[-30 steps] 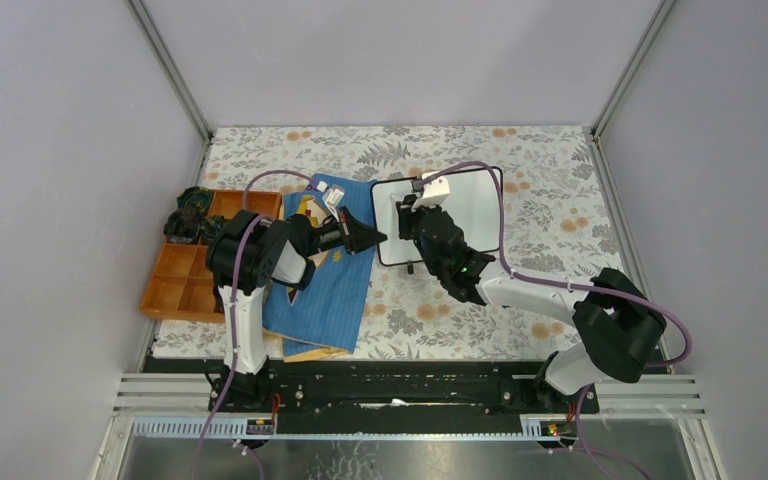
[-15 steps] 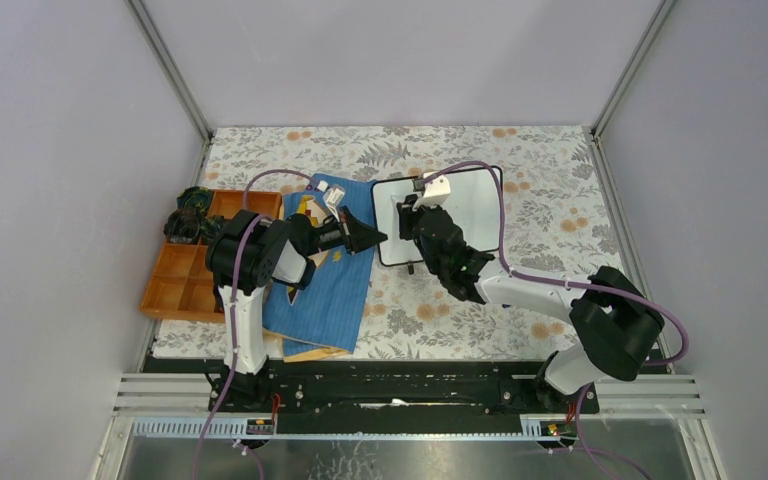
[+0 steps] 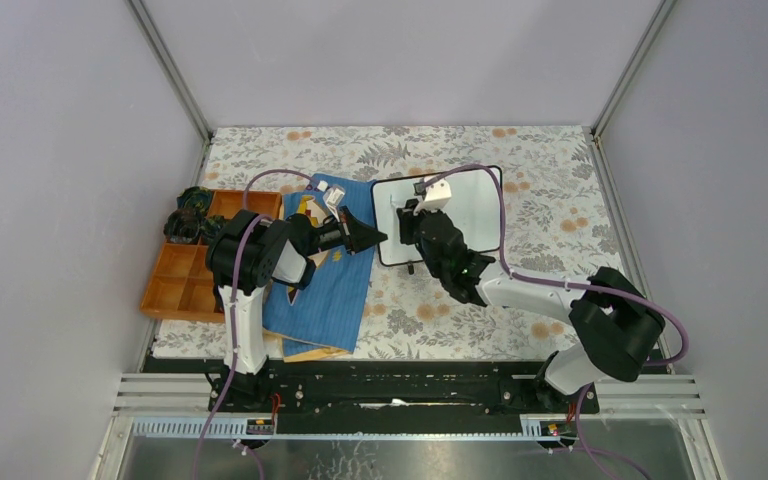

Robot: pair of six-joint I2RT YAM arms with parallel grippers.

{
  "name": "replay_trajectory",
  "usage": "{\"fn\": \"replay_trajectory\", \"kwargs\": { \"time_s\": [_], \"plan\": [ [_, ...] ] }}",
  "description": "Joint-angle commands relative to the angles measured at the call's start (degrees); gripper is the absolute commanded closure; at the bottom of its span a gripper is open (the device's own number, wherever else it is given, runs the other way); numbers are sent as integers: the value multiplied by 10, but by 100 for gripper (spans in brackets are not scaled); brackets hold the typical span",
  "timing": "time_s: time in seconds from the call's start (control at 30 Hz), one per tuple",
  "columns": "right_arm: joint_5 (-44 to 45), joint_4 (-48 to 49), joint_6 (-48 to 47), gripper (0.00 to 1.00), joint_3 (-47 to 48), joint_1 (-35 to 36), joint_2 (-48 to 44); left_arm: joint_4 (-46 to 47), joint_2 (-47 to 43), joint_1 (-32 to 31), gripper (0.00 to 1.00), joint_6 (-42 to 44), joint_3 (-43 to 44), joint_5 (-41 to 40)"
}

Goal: Write a sentence on the whiteboard

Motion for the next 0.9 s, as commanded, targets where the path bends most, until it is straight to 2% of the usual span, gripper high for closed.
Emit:
{"fn": "replay_trajectory", "kwargs": {
  "time_s": [0.0,0.5,0.87],
  "plan": [
    [-1,-2,11,100,-18,-5,-18,21,1,-4,90,18,3,-2],
    [-7,-15,23,100,-43,-5,-34,17,-2,-6,90,21,1,-1],
    [25,-27,10,100,-41,-6,-45,9,-3,-6,91,26,1,-1]
  ]
}}
